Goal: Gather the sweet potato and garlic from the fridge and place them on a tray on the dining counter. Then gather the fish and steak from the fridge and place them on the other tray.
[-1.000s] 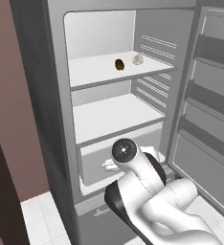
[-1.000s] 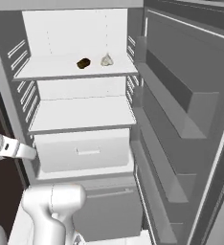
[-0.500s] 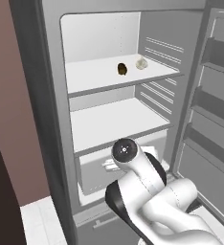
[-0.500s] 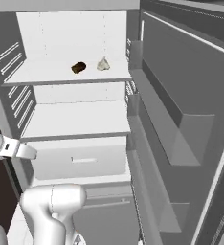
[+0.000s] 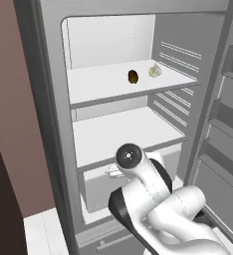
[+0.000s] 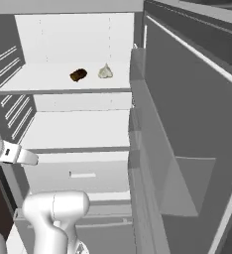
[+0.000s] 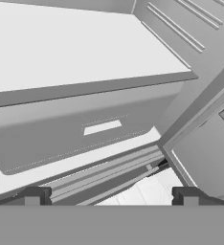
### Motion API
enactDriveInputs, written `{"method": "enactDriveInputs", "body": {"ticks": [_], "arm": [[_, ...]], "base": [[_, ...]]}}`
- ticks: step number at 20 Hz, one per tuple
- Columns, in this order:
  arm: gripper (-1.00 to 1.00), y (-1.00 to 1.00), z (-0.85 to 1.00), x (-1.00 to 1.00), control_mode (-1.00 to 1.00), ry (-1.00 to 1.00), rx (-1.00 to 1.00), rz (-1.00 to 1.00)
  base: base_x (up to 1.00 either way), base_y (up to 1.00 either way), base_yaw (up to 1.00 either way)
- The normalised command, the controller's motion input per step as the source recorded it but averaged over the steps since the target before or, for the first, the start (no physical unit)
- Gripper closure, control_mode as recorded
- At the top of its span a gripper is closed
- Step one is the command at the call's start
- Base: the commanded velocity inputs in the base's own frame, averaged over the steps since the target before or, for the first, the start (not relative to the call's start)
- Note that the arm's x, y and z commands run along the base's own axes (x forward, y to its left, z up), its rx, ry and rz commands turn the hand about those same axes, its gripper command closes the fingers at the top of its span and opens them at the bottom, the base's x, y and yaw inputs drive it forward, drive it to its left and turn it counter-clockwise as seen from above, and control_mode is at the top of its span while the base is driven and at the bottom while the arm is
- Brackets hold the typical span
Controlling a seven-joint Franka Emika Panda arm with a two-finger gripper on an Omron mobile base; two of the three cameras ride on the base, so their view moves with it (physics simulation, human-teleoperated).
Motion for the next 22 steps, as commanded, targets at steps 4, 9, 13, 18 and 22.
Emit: {"method": "enactDriveInputs", "body": {"ticks": [4, 9, 13, 18, 22], "arm": [[-1.0, 0.0, 0.0, 0.0, 1.0, 0.0, 0.0, 0.0], [-1.0, 0.0, 0.0, 0.0, 1.0, 0.0, 0.0, 0.0], [-1.0, 0.0, 0.0, 0.0, 1.0, 0.0, 0.0, 0.0], [-1.0, 0.0, 0.0, 0.0, 1.0, 0.0, 0.0, 0.0], [-1.0, 0.0, 0.0, 0.0, 1.0, 0.0, 0.0, 0.0]], "base": [[0.35, -0.27, 0.18], [0.44, -0.16, 0.18], [0.47, -0.19, 0.19], [0.43, -0.21, 0.18], [0.63, -0.03, 0.1]]}}
